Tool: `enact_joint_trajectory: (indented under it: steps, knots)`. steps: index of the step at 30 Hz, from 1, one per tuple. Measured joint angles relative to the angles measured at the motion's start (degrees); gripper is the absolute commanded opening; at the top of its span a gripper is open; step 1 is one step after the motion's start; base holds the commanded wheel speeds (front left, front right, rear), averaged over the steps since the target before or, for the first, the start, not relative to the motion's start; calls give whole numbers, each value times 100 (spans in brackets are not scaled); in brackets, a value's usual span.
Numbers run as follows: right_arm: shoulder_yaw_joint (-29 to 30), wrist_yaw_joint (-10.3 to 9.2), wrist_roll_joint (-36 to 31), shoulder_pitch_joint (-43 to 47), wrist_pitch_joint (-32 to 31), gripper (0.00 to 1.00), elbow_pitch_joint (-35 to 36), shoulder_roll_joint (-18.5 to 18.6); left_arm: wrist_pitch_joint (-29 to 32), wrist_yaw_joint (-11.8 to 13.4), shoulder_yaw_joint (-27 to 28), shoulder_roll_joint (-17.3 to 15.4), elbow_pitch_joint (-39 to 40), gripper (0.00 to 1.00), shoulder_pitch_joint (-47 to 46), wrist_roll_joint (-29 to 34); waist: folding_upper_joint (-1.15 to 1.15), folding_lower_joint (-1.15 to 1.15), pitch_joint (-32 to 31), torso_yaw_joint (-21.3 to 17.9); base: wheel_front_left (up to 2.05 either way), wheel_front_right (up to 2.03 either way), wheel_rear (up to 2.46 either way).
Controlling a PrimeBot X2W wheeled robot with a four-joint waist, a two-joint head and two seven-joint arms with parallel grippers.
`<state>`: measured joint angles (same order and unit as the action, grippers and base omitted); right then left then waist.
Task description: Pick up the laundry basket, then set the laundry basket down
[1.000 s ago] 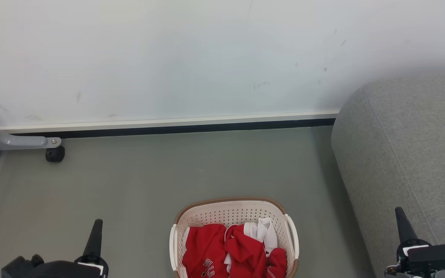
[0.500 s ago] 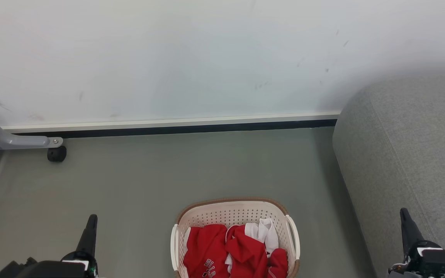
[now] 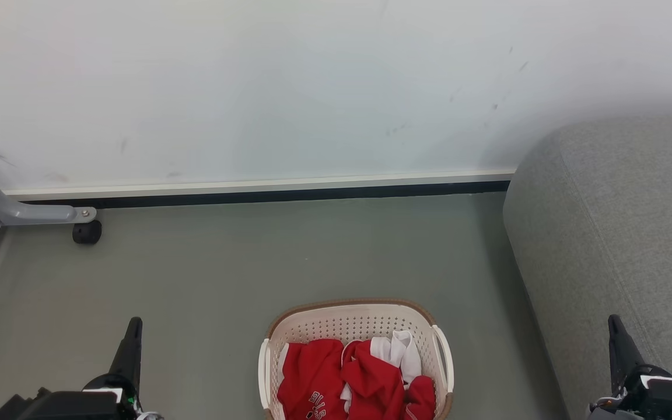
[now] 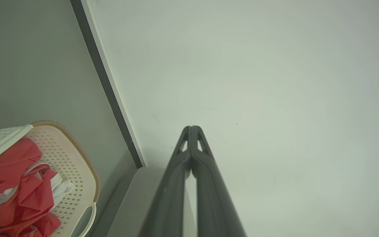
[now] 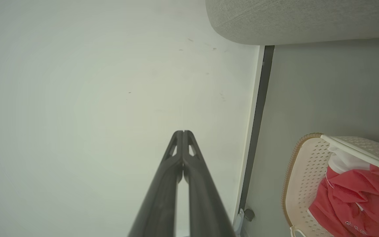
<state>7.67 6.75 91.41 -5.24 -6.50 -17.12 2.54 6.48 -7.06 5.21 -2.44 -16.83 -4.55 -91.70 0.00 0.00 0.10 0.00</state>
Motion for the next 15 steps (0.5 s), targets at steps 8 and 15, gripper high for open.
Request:
enact_joint_trajectory:
  steps: [8,15]
  knots:
    - [0,15,0,0,0,0,0,-1,0,0,0,1,-2,0,0,-1,0,0,0,0,0,0,0]
    - [0,15,0,0,0,0,0,-1,0,0,0,1,-4,0,0,-1,0,0,0,0,0,0,0]
